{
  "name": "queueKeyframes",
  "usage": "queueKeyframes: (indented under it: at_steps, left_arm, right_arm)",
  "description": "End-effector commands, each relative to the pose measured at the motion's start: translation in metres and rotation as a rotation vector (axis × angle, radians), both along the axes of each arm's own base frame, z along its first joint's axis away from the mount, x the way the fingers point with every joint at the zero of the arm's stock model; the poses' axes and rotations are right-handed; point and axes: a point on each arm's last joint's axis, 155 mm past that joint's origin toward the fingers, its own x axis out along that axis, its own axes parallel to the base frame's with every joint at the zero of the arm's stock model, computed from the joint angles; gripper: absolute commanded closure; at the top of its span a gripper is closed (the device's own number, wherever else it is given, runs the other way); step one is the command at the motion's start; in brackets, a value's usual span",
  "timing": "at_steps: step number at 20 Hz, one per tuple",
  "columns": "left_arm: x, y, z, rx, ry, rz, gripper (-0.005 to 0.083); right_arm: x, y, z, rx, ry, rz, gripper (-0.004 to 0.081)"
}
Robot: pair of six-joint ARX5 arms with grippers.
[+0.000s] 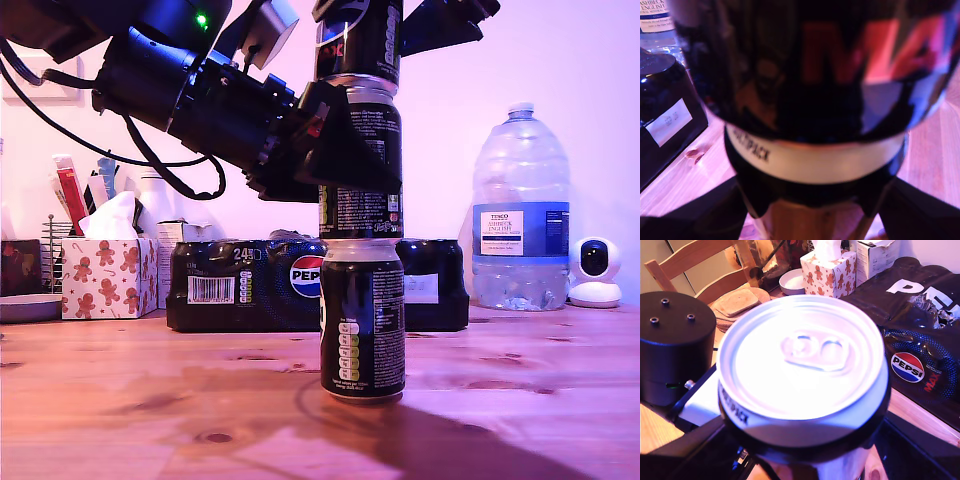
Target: Stack up the Pepsi cans on top of each other
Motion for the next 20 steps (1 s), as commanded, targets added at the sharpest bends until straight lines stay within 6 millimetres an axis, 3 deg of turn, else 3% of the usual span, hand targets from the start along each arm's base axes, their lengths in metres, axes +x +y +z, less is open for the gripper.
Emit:
queueKeyframes:
  at_steps: [1, 20]
  left_arm:
    - [-0.0042, 0.0026, -0.0185, 0.035, 0.038, -0.001, 0.0131]
    - [-0.0041, 0.0025, -0.0183, 0.035, 0.037, 0.000, 0.0131]
  right_arm:
    - [-0.0048, 0.0039, 0.0093, -0.003, -0.026, 0.027, 0.0075]
    - [0.0002, -0.0005, 0.0077, -0.090, -0.116, 0.035, 0.0085]
